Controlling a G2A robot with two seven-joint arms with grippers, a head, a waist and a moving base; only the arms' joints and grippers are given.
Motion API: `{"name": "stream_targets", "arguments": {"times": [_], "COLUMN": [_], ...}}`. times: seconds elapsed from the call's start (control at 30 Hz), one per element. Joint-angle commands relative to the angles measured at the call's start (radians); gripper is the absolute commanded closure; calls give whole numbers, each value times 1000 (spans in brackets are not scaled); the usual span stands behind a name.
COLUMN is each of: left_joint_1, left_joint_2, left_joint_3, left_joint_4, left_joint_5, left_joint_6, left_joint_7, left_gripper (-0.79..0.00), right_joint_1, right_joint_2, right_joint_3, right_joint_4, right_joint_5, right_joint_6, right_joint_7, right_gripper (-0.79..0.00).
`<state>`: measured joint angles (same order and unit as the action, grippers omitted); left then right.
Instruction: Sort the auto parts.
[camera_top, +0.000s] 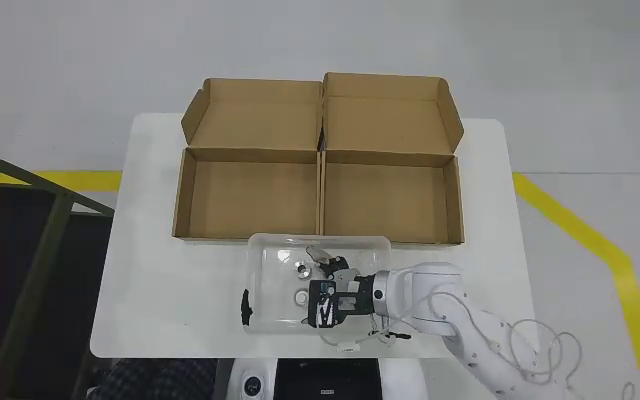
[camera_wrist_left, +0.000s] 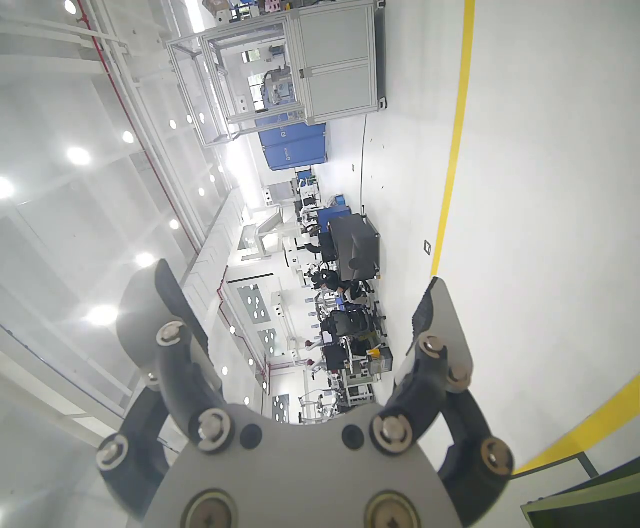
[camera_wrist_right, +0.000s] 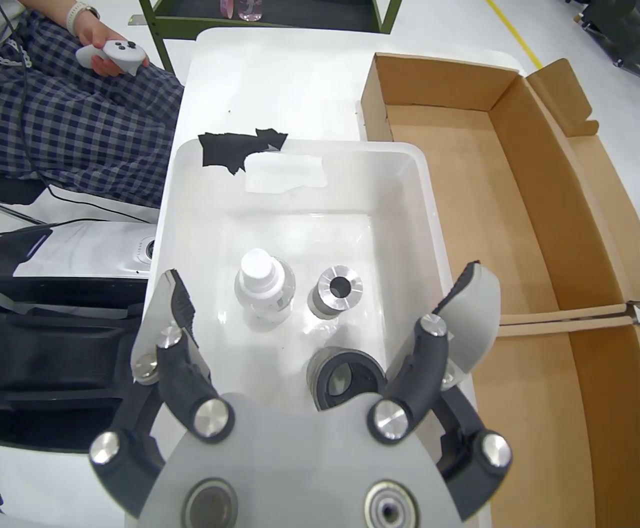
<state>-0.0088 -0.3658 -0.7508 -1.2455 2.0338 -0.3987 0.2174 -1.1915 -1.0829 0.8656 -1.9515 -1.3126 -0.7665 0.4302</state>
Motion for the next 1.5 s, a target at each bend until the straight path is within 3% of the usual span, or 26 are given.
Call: {"name": "stream_targets", "arguments": {"times": [0.0,0.27,0.43,0.63,0.83,1.03,1.23,1.33,1.4,1.47], "left_joint_1": [0,0,0,0,0,0,0,0,0,0], "left_joint_2": [0,0,0,0,0,0,0,0,0,0], "left_joint_3": [0,0,0,0,0,0,0,0,0,0], "left_joint_4": [0,0,0,0,0,0,0,0,0,0], "left_joint_5": [0,0,0,0,0,0,0,0,0,0], "left_joint_6": [0,0,0,0,0,0,0,0,0,0], "left_joint_7": [0,0,0,0,0,0,0,0,0,0], "left_gripper": [-785,-785,-785,-785,-785,-785,-785,-785,-785,-785], "right_joint_1": [8,27,34,40,44,49,57,62,65,67], "right_joint_2": [-3,-11,-14,-15,-17,-20,-24,-26,-27,-27], "right_joint_3": [-8,-38,-45,-52,-58,-67,-80,-86,-89,-90], "right_joint_4": [11,43,54,63,79,87,95,97,96,93], "right_joint_5": [4,-4,-9,-11,-4,-2,-1,-1,0,2], "right_joint_6": [-1,4,6,1,0,-2,-4,-6,-8,-11], "right_joint_7": [-4,-2,6,27,42,54,61,64,65,68], "right_gripper": [-785,-776,-653,-610,-523,-385,-317,-212,-34,0]}}
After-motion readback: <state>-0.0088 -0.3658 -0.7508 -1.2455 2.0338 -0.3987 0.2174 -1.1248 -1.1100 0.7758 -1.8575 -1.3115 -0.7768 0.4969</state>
